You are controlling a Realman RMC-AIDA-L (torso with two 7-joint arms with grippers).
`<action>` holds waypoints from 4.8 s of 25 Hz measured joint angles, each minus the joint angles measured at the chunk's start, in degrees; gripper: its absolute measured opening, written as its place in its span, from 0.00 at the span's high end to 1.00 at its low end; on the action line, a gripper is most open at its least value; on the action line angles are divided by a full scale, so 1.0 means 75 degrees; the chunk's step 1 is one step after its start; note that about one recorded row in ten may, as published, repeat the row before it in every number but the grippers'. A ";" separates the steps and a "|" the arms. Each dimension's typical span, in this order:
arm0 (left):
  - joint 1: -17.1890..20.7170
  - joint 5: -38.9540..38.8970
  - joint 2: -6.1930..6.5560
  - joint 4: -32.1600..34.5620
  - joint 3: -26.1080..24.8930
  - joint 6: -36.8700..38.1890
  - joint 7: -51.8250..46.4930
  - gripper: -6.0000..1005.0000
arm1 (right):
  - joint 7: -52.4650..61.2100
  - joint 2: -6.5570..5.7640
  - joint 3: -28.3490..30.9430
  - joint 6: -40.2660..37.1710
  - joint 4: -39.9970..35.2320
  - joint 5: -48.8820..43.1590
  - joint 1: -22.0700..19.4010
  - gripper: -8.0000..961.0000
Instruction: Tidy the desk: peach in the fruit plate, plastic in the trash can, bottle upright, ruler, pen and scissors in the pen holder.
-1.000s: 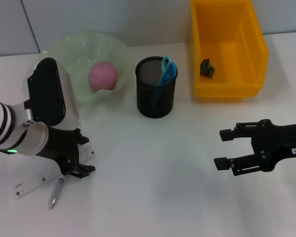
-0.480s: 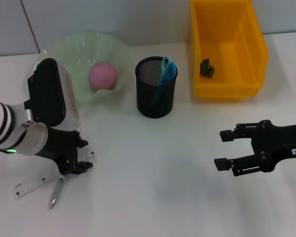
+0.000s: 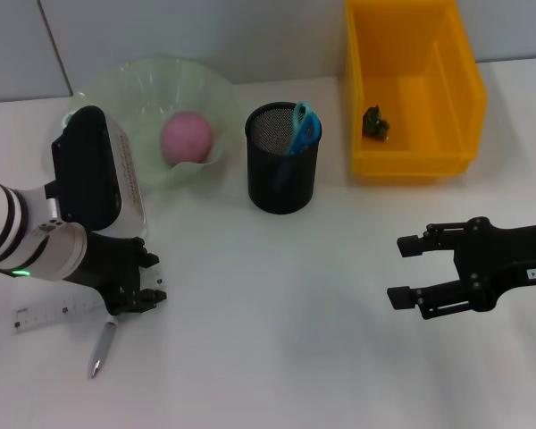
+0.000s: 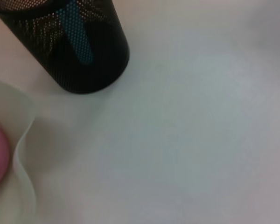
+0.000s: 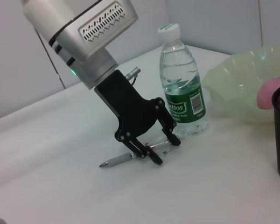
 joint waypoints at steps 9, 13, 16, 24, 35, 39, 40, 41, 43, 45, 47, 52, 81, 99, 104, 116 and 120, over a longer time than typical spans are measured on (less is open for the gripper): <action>0.0006 0.0041 -0.0002 0.0023 0.0113 -0.0063 0.0021 0.53 | 0.0005 0.0005 0.0001 -0.0001 0.0000 -0.0013 -0.0002 0.15; 0.0006 0.0095 -0.0001 0.0059 0.0134 -0.0073 -0.0011 0.61 | 0.0006 0.0005 0.0001 -0.0001 0.0000 -0.0013 -0.0002 0.15; 0.0025 0.0115 -0.0001 0.0168 0.0172 -0.0062 -0.0039 0.63 | 0.0006 0.0004 0.0001 -0.0001 0.0002 -0.0014 -0.0003 0.15; 0.0321 0.0467 0.0004 0.0836 0.0706 -0.0090 -0.0483 0.63 | 0.0006 -0.0003 0.0000 -0.0001 0.0033 -0.0017 0.0000 0.15; 0.0913 0.0483 0.0000 0.1952 0.1057 0.0017 -0.0642 0.63 | 0.0006 -0.0007 0.0000 -0.0002 0.0046 -0.0037 0.0021 0.15; 0.1214 0.0438 0.0000 0.2522 0.1138 0.0048 -0.0680 0.63 | 0.0006 -0.0007 0.0000 -0.0001 0.0057 -0.0037 0.0022 0.15; 0.1264 0.0430 0.0000 0.2611 0.1145 0.0042 -0.0683 0.63 | 0.0006 -0.0006 0.0000 -0.0001 0.0059 -0.0037 0.0022 0.15; 0.1344 0.0414 0.0000 0.2737 0.1160 0.0021 -0.0686 0.63 | 0.0005 -0.0007 0.0000 -0.0001 0.0059 -0.0037 0.0022 0.15; 0.1469 0.0398 0.0000 0.2957 0.1192 -0.0020 -0.0686 0.63 | 0.0005 -0.0007 0.0001 -0.0001 0.0059 -0.0037 0.0022 0.15; 0.1469 0.0398 0.0000 0.2957 0.1192 -0.0020 -0.0686 0.63 | 0.0004 -0.0007 0.0003 -0.0001 0.0059 -0.0037 0.0021 0.15; 0.1654 0.0378 0.0007 0.3341 0.1207 -0.0036 -0.0689 0.63 | -0.0003 -0.0007 0.0008 -0.0001 0.0059 -0.0037 0.0023 0.15; 0.1764 0.0373 0.0014 0.3700 0.1195 0.0023 -0.0812 0.63 | -0.0020 -0.0006 0.0012 -0.0001 0.0059 -0.0037 0.0033 0.15; 0.2769 -0.1869 0.0036 0.5448 0.1248 -0.0479 -0.0546 0.63 | -0.0066 -0.0007 0.0019 -0.0001 0.0058 -0.0018 0.0032 0.16; 0.2860 -0.3955 0.0023 0.5350 0.1213 -0.1472 0.0672 0.63 | -0.0031 0.0006 0.0011 -0.0002 0.0058 -0.0019 0.0024 0.16; 0.2704 -0.4697 0.0032 0.4946 0.1170 -0.1873 0.1115 0.63 | -0.0034 0.0005 0.0012 -0.0006 0.0058 -0.0019 0.0037 0.16; 0.1916 -0.7168 0.0019 0.3178 0.1055 -0.2607 0.2977 0.63 | -0.0051 0.0005 0.0012 -0.0013 0.0059 -0.0026 0.0038 0.16; 0.1437 -0.8056 0.0019 0.2207 0.0819 -0.2604 0.3674 0.63 | -0.0052 0.0005 0.0012 -0.0017 0.0066 -0.0026 0.0037 0.16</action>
